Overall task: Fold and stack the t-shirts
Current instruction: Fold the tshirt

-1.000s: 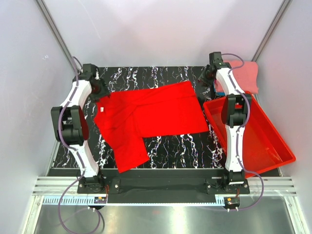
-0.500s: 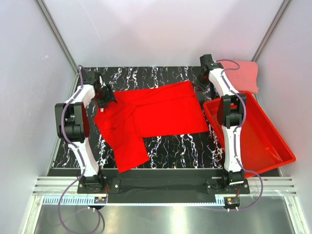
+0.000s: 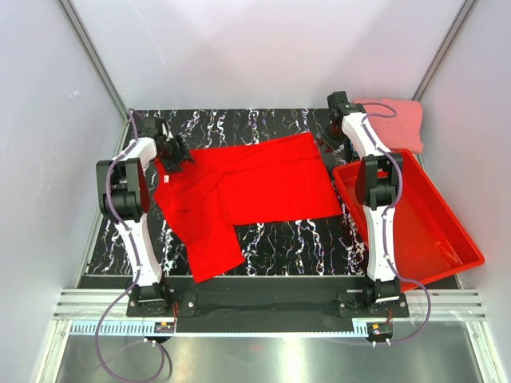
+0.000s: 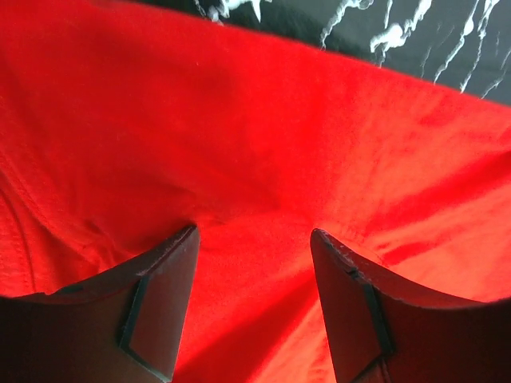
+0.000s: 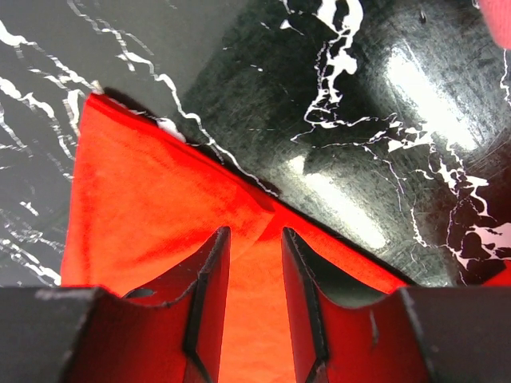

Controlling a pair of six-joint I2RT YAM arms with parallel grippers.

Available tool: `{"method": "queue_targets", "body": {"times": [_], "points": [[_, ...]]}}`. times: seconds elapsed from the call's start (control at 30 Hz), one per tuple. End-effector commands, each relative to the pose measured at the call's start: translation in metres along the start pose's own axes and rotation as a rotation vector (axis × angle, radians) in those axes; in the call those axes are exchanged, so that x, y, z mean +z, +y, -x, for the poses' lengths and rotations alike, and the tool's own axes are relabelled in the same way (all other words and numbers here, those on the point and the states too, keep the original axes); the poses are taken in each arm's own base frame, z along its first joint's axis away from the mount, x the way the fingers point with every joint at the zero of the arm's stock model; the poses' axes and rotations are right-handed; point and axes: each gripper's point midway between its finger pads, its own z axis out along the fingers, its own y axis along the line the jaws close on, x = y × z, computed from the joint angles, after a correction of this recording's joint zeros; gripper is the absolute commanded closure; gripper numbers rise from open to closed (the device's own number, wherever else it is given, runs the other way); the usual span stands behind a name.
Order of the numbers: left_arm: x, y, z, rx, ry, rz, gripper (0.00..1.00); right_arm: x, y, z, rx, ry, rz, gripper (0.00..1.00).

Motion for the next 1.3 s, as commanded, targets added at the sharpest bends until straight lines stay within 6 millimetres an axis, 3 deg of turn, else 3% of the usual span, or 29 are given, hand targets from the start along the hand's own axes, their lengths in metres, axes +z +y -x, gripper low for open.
{"method": "queue_targets", "body": {"times": [0.0, 0.3, 1.1, 1.23, 1.27], "points": [[0.001, -0.003, 0.017, 0.005, -0.05, -0.019, 0.36, 0.01, -0.005, -0.004, 0.032, -0.011, -0.042, 0.61], [0.01, -0.001, 0.017, 0.007, -0.037, -0.019, 0.36, 0.02, 0.008, -0.009, 0.065, -0.013, -0.002, 0.61], [0.014, 0.002, 0.015, 0.003, -0.028, -0.011, 0.36, 0.027, -0.001, -0.018, 0.112, 0.008, -0.038, 0.63], [0.016, 0.004, 0.014, -0.001, -0.022, -0.003, 0.35, 0.027, 0.004, -0.015, 0.103, -0.001, -0.019, 0.85], [0.016, 0.005, 0.014, -0.002, -0.022, 0.003, 0.35, 0.027, 0.004, -0.014, 0.1, -0.006, -0.016, 1.0]]}}
